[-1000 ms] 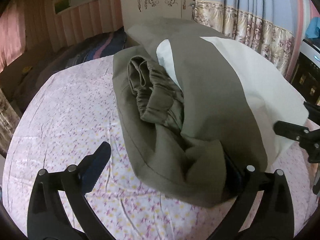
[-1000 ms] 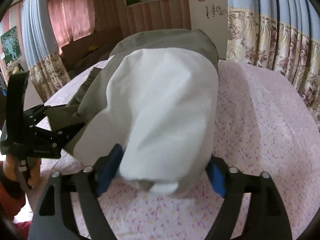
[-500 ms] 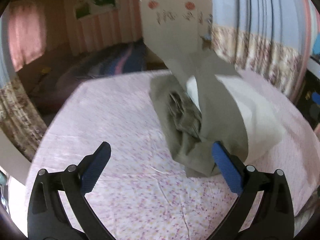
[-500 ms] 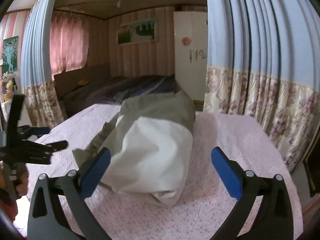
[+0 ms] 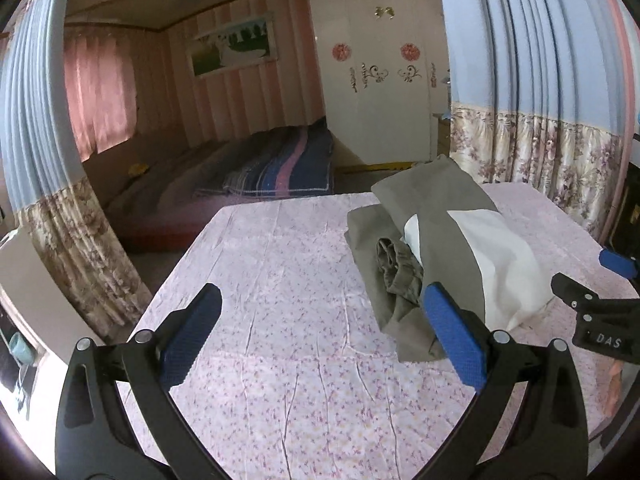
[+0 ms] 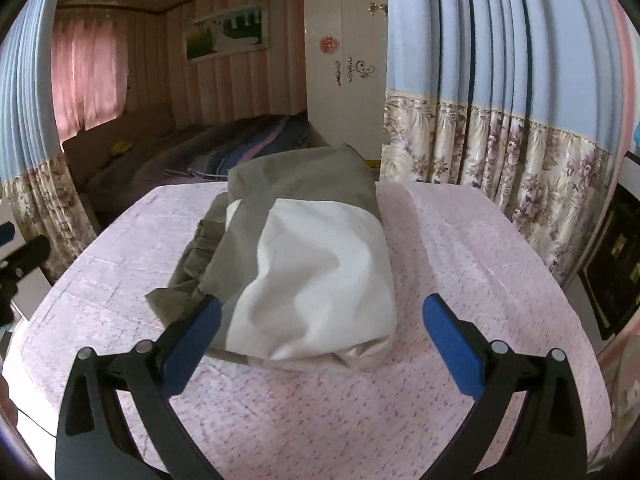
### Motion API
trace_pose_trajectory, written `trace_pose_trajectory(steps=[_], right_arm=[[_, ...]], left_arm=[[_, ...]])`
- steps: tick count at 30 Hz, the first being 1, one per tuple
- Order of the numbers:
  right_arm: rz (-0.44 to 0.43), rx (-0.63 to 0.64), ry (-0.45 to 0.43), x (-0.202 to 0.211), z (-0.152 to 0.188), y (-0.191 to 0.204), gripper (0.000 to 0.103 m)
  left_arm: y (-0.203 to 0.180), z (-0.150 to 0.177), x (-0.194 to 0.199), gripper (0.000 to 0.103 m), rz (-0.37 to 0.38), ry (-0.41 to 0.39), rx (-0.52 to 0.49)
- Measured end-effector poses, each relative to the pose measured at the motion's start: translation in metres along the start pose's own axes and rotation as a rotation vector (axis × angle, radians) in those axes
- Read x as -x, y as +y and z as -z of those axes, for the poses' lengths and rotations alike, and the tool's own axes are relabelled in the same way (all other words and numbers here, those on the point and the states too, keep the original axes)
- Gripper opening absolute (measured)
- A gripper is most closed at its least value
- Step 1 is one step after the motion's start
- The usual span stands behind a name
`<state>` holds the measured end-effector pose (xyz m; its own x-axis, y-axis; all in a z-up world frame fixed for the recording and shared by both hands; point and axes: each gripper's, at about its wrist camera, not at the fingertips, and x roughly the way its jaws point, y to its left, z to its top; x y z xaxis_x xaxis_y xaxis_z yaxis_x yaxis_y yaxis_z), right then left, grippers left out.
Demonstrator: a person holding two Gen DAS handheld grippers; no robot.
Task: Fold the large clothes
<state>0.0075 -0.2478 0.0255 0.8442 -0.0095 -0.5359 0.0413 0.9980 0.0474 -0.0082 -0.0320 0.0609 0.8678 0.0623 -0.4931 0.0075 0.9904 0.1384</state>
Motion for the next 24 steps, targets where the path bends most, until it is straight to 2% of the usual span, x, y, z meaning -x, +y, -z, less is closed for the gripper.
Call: trace_pose_trajectory(steps=[12, 24], right_arm=[[0.072, 0.006, -0.020, 0.038, -0.004, 0.010, 0.101], [0.121, -0.029, -0.044, 0.044, -0.013, 0.013, 0.101]], left_arm=[[0.007, 0.000, 0.012, 0.100, 0.041, 0.025, 0.060], [0.024, -0.004, 0.023, 0.100, 0.024, 0.017, 0.100]])
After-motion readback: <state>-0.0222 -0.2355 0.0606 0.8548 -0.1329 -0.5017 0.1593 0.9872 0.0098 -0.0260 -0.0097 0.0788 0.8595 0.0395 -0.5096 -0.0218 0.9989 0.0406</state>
